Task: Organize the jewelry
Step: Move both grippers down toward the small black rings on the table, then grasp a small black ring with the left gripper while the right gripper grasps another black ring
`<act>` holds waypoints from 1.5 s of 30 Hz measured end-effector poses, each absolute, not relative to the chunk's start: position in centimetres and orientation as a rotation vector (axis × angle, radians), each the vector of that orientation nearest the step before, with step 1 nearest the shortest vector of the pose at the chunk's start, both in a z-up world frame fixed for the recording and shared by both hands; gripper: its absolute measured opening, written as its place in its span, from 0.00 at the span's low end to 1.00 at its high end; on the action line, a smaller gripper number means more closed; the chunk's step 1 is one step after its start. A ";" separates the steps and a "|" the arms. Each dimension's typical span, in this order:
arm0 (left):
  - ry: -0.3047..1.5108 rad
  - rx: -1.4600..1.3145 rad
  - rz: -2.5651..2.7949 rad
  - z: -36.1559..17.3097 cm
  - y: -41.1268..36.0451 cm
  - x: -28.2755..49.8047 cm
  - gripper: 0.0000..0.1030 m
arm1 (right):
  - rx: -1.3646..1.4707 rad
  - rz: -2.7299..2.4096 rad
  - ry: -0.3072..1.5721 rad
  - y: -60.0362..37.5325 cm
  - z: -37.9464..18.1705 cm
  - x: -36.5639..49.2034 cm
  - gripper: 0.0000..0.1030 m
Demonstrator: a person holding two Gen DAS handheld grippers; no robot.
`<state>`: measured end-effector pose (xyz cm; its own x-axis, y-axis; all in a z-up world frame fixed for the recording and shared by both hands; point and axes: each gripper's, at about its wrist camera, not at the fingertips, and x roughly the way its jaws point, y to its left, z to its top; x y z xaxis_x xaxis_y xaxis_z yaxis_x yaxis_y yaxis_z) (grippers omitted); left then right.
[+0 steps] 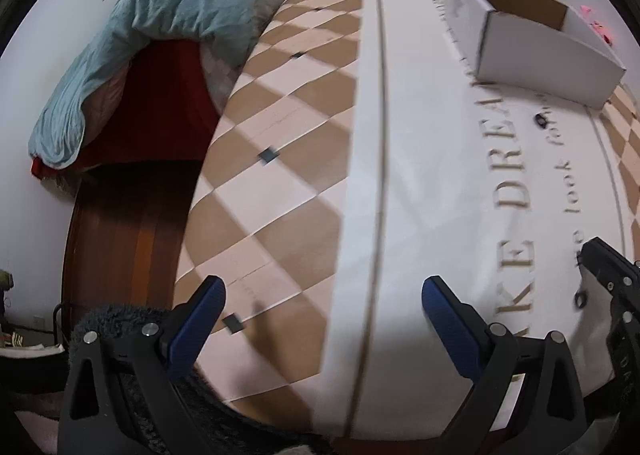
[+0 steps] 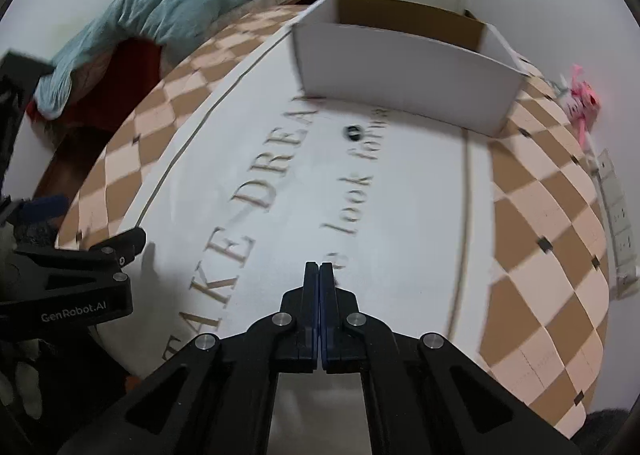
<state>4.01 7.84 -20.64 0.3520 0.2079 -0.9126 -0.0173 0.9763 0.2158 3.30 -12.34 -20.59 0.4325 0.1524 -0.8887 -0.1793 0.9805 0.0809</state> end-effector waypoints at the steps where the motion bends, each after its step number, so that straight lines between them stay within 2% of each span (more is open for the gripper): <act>1: 1.200 0.179 0.132 -20.5 7.2 4.4 0.97 | -0.007 0.195 1.101 -13.0 -20.4 3.4 0.00; 9: 1.188 0.143 0.014 -19.8 1.8 8.9 0.97 | 0.193 0.069 1.093 -21.9 -19.0 5.5 0.00; 19: 1.150 0.158 -0.107 -20.1 -4.2 13.8 0.94 | 0.284 -0.070 1.160 -27.1 -21.1 7.3 0.03; 21: 1.137 0.181 -0.121 -20.2 -5.1 14.1 0.77 | 0.287 -0.086 1.154 -27.7 -21.3 7.5 0.05; 22: 1.141 0.196 -0.126 -20.4 -5.5 14.3 0.61 | 0.281 -0.095 1.153 -27.8 -21.3 7.6 0.06; 24: 1.123 0.196 -0.148 -20.3 -5.9 14.3 0.44 | 0.280 -0.104 1.151 -28.2 -21.4 7.7 0.06; 25: 1.117 0.192 -0.170 -20.3 -6.0 14.4 0.25 | 0.282 -0.108 1.151 -28.3 -21.4 7.7 0.06; 26: 1.119 0.189 -0.182 -20.2 -6.1 14.4 0.11 | 0.279 -0.113 1.151 -28.4 -21.4 7.8 0.06; 33: 1.075 0.171 -0.190 -18.7 -5.3 13.4 0.10 | 0.282 -0.091 1.141 -28.0 -20.6 7.3 0.06; 37: 1.063 0.142 -0.159 -16.8 -2.2 11.3 0.10 | 0.276 0.003 1.137 -25.9 -19.2 6.4 0.06; 38: 1.067 0.132 -0.148 -16.6 -1.2 10.7 0.10 | 0.267 0.038 1.144 -24.9 -18.9 6.1 0.10; 40: 1.091 0.113 -0.109 -16.4 1.3 8.8 0.10 | 0.248 0.099 1.153 -22.9 -18.6 5.5 0.34; 41: 1.107 0.102 -0.090 -16.5 2.5 7.8 0.10 | 0.232 0.133 1.154 -21.5 -18.5 5.0 0.54; 42: 1.125 0.096 -0.069 -16.7 3.6 6.8 0.10 | 0.215 0.157 1.153 -20.5 -18.4 4.6 0.59; 45: 1.173 0.079 -0.019 -17.7 6.0 4.2 0.10 | 0.130 0.226 1.155 -16.6 -18.7 3.2 0.59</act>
<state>4.17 6.01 -17.69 0.3877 0.0260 -0.9214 0.0561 0.9971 0.0518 3.25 -16.61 -18.70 0.3850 0.2434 -0.8902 -0.1100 0.9698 0.2176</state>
